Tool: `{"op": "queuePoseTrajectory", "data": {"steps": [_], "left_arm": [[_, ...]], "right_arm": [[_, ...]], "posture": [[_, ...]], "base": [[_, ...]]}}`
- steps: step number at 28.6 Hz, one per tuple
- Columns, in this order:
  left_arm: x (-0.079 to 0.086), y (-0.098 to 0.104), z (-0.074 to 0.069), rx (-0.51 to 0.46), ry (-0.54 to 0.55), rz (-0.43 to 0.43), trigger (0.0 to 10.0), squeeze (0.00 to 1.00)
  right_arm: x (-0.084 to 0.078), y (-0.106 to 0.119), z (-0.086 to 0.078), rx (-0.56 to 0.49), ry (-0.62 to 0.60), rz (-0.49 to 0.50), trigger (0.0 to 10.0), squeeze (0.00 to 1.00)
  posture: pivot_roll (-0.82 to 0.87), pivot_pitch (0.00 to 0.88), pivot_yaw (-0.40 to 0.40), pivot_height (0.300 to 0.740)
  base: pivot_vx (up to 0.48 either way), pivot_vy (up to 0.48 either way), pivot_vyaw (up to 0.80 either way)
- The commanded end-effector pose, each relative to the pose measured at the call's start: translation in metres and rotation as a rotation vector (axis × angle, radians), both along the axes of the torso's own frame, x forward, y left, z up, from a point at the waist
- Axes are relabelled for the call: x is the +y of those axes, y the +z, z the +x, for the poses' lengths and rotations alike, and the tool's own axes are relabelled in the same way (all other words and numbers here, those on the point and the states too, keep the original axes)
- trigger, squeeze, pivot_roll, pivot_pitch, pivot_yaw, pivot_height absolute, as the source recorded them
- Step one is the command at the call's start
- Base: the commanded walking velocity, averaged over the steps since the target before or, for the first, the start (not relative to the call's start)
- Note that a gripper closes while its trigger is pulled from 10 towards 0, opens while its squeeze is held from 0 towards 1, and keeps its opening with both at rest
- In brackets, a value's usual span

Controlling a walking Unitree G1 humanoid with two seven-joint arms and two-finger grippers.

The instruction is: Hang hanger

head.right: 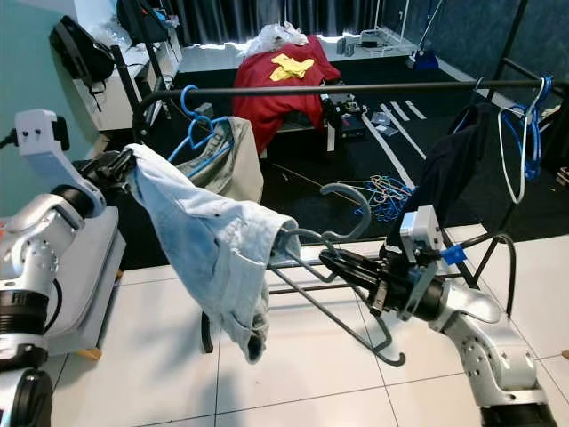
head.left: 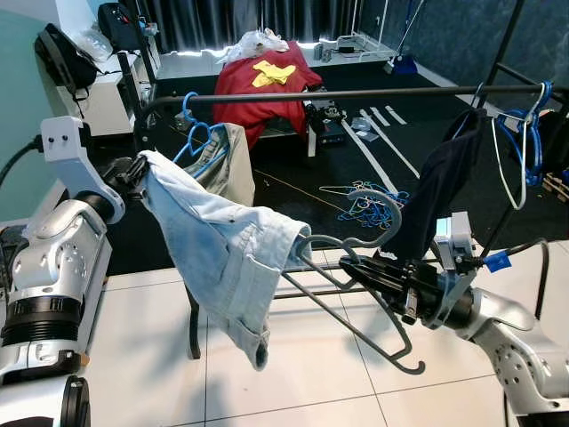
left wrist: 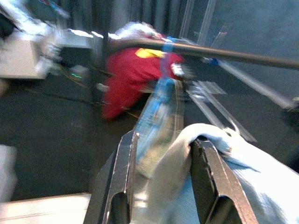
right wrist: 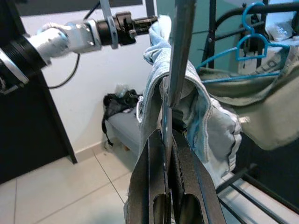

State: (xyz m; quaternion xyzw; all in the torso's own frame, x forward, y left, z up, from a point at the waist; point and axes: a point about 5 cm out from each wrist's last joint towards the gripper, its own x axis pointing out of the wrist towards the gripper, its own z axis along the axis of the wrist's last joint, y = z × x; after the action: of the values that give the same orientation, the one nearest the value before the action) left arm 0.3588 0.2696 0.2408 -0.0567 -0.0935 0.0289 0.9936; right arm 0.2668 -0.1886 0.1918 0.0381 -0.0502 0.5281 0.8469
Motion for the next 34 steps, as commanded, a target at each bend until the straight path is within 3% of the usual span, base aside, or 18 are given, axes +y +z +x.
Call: {"op": "queuePoseTrajectory", "data": {"steps": [1,4,5,9,10,16,17,19,20,21,22,25,26,27,29,31,32,34], "left_arm": [[0.018,0.005,-0.005,-0.017,0.097,0.032,10.0,0.00],[0.026,0.006,-0.007,-0.018,0.158,0.058,10.0,0.00],[0.032,0.003,-0.009,0.001,0.183,0.100,10.0,1.00],[0.037,-0.001,-0.011,0.036,0.215,0.150,10.0,1.00],[0.048,-0.003,-0.014,0.060,0.289,0.180,10.0,0.00],[0.060,-0.001,-0.020,0.059,0.372,0.193,10.0,0.00],[0.057,0.001,-0.020,0.031,0.317,0.157,10.0,1.00],[0.057,0.001,-0.020,0.031,0.317,0.157,10.0,1.00],[0.052,0.004,-0.020,-0.002,0.250,0.086,10.0,0.00],[0.052,0.004,-0.020,-0.002,0.250,0.086,10.0,0.00],[0.045,0.011,-0.018,-0.078,0.155,-0.086,10.0,0.00],[0.045,0.011,-0.018,-0.078,0.155,-0.086,10.0,0.00],[0.036,0.016,-0.017,-0.123,0.021,-0.282,10.0,0.00],[0.018,0.013,-0.018,-0.098,-0.178,-0.366,10.0,0.00],[0.018,0.013,-0.018,-0.098,-0.178,-0.366,10.0,0.00],[-0.013,-0.004,-0.031,-0.006,-0.539,-0.430,10.0,0.00],[-0.013,-0.004,-0.031,-0.006,-0.539,-0.430,10.0,0.00],[-0.027,-0.012,-0.042,0.021,-0.681,-0.427,10.0,0.00]], "right_arm": [[0.000,0.008,-0.001,-0.032,0.009,0.016,10.0,0.00],[0.000,0.009,-0.001,-0.034,0.013,0.021,10.0,0.00],[-0.001,0.011,-0.001,-0.036,0.012,0.022,10.0,0.00],[-0.002,0.012,0.000,-0.038,0.010,0.024,10.0,0.00],[-0.003,0.013,0.000,-0.038,0.008,0.024,10.0,0.00],[-0.004,0.013,0.000,-0.037,0.007,0.022,10.0,0.00],[-0.005,0.014,0.001,-0.037,0.007,0.022,10.0,0.00],[-0.005,0.014,0.001,-0.037,0.007,0.022,10.0,0.00],[-0.005,0.015,0.002,-0.039,0.009,0.023,10.0,0.00],[-0.005,0.015,0.002,-0.039,0.009,0.023,10.0,0.00],[-0.005,0.015,0.003,-0.036,0.013,0.029,10.0,0.00],[-0.005,0.015,0.003,-0.036,0.013,0.029,10.0,0.00],[-0.004,0.015,0.004,-0.033,0.019,0.030,10.0,0.00],[-0.004,0.015,0.005,-0.028,0.024,0.030,10.0,0.00],[-0.004,0.015,0.005,-0.028,0.024,0.030,10.0,0.00],[-0.003,0.014,0.005,-0.021,0.031,0.025,10.0,0.00],[-0.003,0.014,0.005,-0.021,0.031,0.025,10.0,0.00],[-0.003,0.014,0.005,-0.017,0.034,0.022,10.0,0.00]], "posture": [[-0.01,0.050,0.054,0.740],[-0.01,0.050,0.053,0.740],[-0.01,0.050,0.051,0.740],[-0.01,0.051,0.051,0.740],[-0.01,0.051,0.048,0.740],[-0.01,0.052,0.043,0.740],[-0.01,0.052,0.040,0.740],[-0.01,0.052,0.040,0.740],[-0.01,0.051,0.037,0.740],[-0.01,0.051,0.037,0.740],[-0.01,0.050,0.033,0.740],[-0.01,0.050,0.033,0.740],[-0.01,0.051,0.033,0.740],[0.00,0.049,0.031,0.740],[0.00,0.049,0.031,0.740],[0.00,0.049,0.033,0.740],[0.00,0.049,0.033,0.740],[0.00,0.049,0.032,0.740]], "base": [[0.000,0.000,0.00],[0.000,0.000,0.00],[0.000,0.000,0.00],[0.000,0.000,0.00],[0.000,0.000,0.00],[0.000,0.000,0.00],[0.000,0.000,0.00],[0.000,0.000,0.00],[0.000,0.000,0.00],[0.000,0.000,0.00],[0.000,0.000,0.00],[0.000,0.000,0.00],[0.000,0.000,0.00],[0.000,0.000,0.00],[0.000,0.000,0.00],[0.000,0.000,0.00],[0.000,0.000,0.00],[0.000,0.000,0.00]]}}
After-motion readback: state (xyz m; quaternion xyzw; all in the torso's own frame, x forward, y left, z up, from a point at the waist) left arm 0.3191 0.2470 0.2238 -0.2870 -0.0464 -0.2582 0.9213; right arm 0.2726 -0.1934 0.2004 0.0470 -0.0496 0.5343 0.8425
